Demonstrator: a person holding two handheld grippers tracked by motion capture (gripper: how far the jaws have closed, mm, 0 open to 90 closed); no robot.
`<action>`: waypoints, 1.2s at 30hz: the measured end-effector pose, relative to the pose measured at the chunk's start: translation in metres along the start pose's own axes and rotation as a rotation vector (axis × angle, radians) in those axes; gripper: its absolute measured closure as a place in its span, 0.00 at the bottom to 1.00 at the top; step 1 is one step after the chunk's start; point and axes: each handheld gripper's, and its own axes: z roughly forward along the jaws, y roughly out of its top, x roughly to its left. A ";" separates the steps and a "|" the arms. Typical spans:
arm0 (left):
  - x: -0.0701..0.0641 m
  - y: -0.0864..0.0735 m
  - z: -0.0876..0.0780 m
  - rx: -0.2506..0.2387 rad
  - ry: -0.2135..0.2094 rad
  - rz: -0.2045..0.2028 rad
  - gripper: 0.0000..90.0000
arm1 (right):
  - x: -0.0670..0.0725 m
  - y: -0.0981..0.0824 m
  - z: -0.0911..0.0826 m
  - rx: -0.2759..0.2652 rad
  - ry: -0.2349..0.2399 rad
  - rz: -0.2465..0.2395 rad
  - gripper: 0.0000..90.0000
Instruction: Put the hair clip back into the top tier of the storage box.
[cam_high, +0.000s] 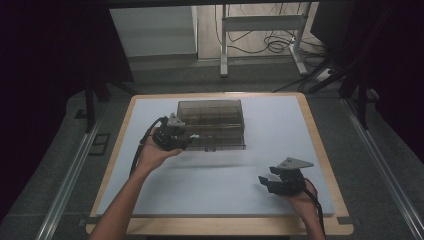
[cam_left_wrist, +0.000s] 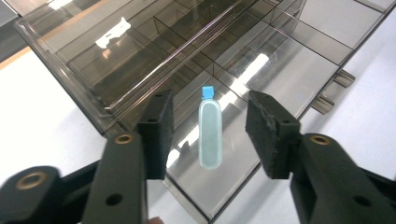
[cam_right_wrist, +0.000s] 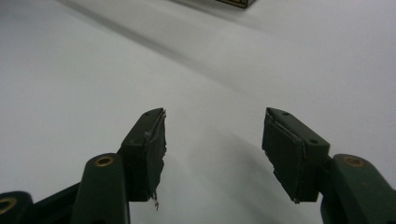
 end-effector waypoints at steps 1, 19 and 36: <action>0.000 -0.001 -0.002 -0.005 0.000 -0.003 0.54 | 0.000 0.000 0.000 -0.001 0.000 0.000 0.43; -0.002 -0.042 -0.033 -0.042 -0.003 -0.023 0.41 | 0.000 0.000 -0.001 -0.004 -0.012 0.011 0.40; -0.010 -0.074 -0.042 -0.059 -0.006 -0.048 0.38 | 0.001 0.001 -0.004 -0.016 -0.030 0.027 0.36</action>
